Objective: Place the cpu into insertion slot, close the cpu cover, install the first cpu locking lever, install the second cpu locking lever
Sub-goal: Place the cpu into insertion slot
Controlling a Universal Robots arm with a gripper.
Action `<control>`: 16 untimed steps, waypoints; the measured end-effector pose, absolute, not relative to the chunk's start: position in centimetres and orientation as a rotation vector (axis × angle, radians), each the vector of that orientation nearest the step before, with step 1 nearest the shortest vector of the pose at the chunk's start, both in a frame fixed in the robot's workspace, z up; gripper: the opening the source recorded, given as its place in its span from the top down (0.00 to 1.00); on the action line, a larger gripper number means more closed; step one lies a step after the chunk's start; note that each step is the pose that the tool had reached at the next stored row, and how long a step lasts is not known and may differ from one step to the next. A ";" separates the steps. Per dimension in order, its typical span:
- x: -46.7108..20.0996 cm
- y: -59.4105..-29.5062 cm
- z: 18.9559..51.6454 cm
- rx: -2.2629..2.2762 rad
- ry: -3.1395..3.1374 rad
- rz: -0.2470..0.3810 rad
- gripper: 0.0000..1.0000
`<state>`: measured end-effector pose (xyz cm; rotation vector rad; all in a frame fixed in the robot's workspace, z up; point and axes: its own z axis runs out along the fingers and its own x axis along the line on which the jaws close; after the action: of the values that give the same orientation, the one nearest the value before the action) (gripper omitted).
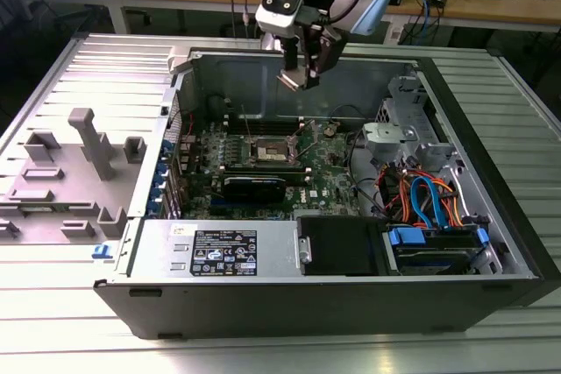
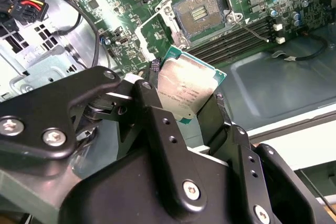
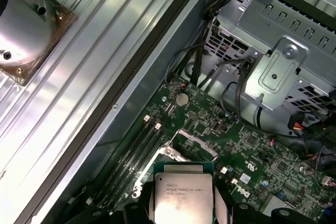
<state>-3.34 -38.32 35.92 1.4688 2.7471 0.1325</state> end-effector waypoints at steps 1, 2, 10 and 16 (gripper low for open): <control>-3.3 -38.3 35.9 1.486 2.737 0.132 0.45; -3.3 -38.3 35.9 1.499 2.729 0.132 0.45; -3.3 -38.3 35.8 1.555 2.696 0.131 0.45; -3.3 -38.3 35.8 1.556 2.696 0.131 0.45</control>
<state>-3.35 -38.33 35.79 1.5559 2.6956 0.1310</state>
